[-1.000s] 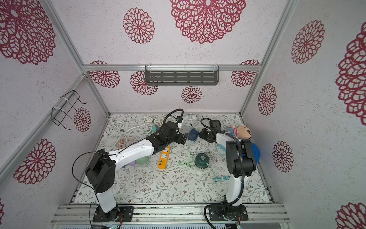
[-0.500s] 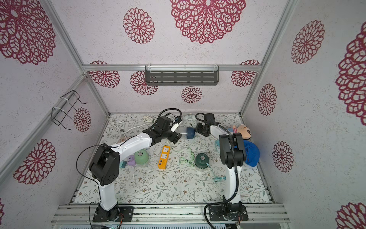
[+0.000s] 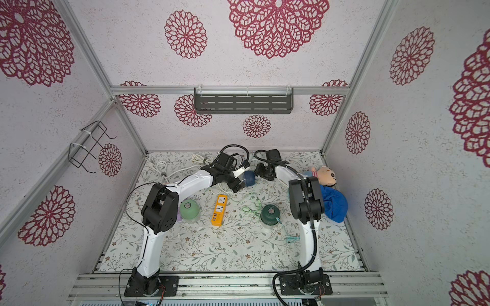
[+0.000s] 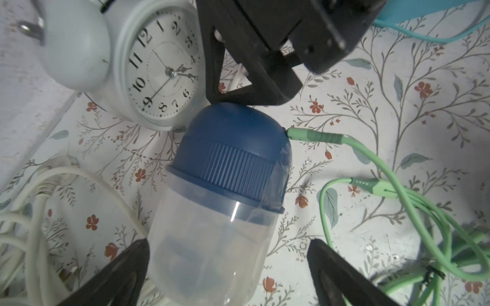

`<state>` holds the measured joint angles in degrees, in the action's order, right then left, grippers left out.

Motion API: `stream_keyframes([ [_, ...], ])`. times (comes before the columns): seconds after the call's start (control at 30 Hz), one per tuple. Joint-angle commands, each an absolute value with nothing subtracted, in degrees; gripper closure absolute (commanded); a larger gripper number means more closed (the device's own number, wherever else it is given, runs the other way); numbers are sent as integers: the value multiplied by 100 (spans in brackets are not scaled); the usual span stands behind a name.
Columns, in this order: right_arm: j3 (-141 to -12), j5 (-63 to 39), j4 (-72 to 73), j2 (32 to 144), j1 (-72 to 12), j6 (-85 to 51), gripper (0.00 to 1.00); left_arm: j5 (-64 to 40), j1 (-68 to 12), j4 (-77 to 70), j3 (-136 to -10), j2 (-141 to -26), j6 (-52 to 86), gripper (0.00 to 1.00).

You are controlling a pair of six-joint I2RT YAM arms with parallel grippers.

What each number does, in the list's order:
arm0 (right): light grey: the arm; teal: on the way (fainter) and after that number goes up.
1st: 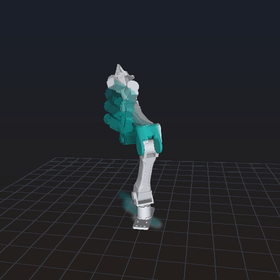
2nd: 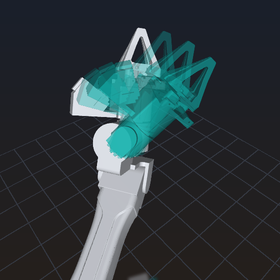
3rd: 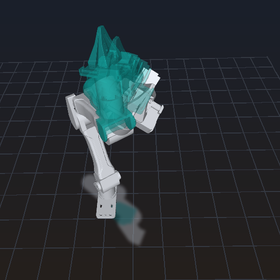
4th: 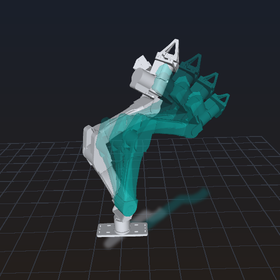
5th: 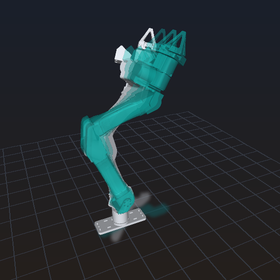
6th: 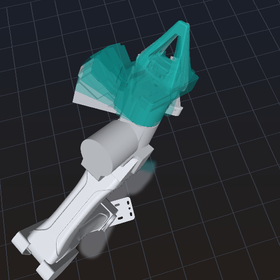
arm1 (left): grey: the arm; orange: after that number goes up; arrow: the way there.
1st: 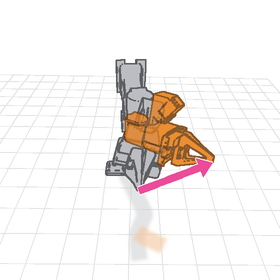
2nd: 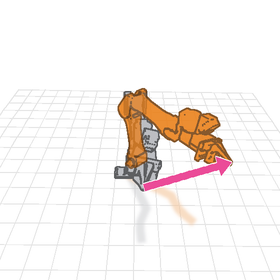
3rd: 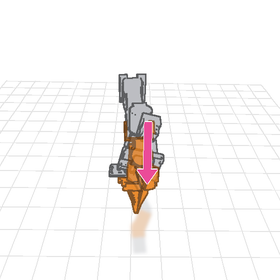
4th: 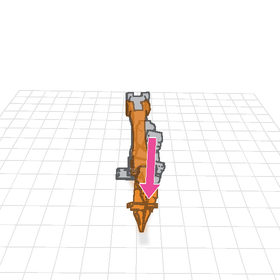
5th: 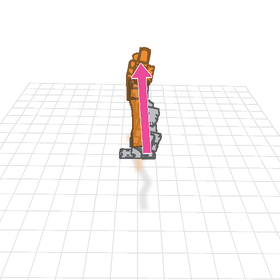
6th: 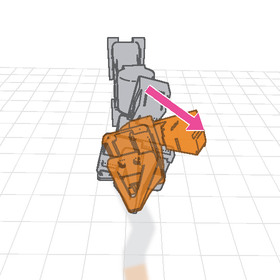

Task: Charge the cordless meat grinders
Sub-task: Pick up the cordless meat grinder at the center of the board.

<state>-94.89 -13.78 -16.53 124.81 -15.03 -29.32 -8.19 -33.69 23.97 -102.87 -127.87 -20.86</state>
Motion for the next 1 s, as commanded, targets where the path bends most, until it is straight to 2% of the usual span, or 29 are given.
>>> stream_keyframes([
  [0.0,-9432,-1584,-1729,12455,-1607,-2763,41,-974,-3322,2614,-10603,-13026,-2311,3],
  [0.4,-9164,-1642,-1573,12232,-1560,-2768,37,-965,-3344,2606,-10517,-13340,-2250,2],
  [0.63,-8685,-1843,-1220,11847,-1359,-2961,30,-749,-3514,2530,-10355,-13407,-2414,3],
  [0.97,-8151,-2050,-1007,11388,-1014,-2988,29,-715,-3601,2613,-10542,-13539,-2366,2],
])
